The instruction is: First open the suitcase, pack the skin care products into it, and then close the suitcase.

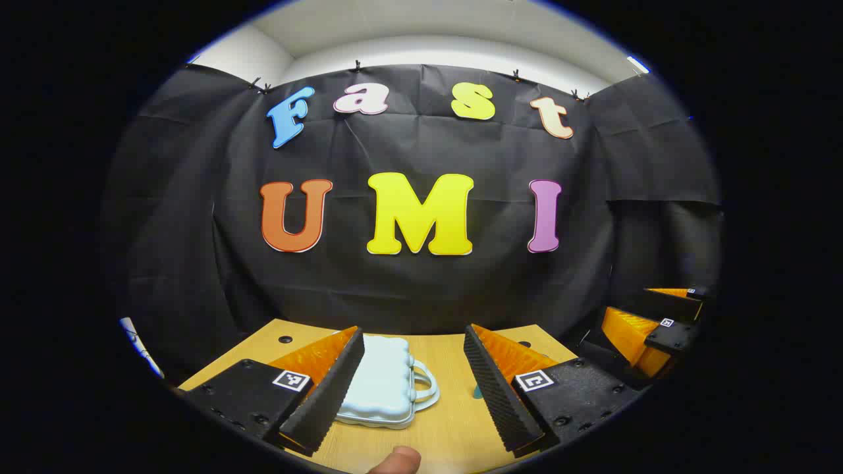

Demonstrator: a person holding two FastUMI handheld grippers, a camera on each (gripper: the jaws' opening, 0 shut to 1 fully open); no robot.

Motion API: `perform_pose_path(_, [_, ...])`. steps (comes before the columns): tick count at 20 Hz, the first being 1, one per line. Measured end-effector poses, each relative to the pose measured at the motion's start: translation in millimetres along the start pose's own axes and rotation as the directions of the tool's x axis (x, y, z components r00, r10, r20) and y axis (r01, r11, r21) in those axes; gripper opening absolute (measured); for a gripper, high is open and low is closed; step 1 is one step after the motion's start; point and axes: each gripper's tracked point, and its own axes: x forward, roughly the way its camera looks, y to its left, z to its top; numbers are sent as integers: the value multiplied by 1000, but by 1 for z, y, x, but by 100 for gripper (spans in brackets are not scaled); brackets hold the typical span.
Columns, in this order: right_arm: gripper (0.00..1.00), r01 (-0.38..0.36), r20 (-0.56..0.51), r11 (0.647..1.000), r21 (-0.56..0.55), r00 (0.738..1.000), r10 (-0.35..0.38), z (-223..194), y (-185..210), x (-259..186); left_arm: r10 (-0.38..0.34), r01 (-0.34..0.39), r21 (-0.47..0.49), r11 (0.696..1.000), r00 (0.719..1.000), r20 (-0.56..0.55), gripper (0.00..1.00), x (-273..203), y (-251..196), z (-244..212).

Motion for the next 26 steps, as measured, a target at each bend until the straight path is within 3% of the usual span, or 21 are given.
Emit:
perform_pose_path(8, [80,7,21,1000,-9,1000,-7,9,-10,33,-13,13,3,1000,1000,-14,97,26,-11,2])
perform_pose_path(10, [80,2,26,1000,-16,1000,-2,11,-10,37,-9,9,3,1000,1000,-15,100,31,-12,1])
perform_pose_path(21, [80,-13,5,999,-34,1000,13,4,-9,45,-18,18,-13,1000,999,-39,98,41,-18,-9])
perform_pose_path(26, [80,36,11,998,-45,999,-35,3,-37,53,-4,10,94,996,998,-68,97,55,-9,-44])
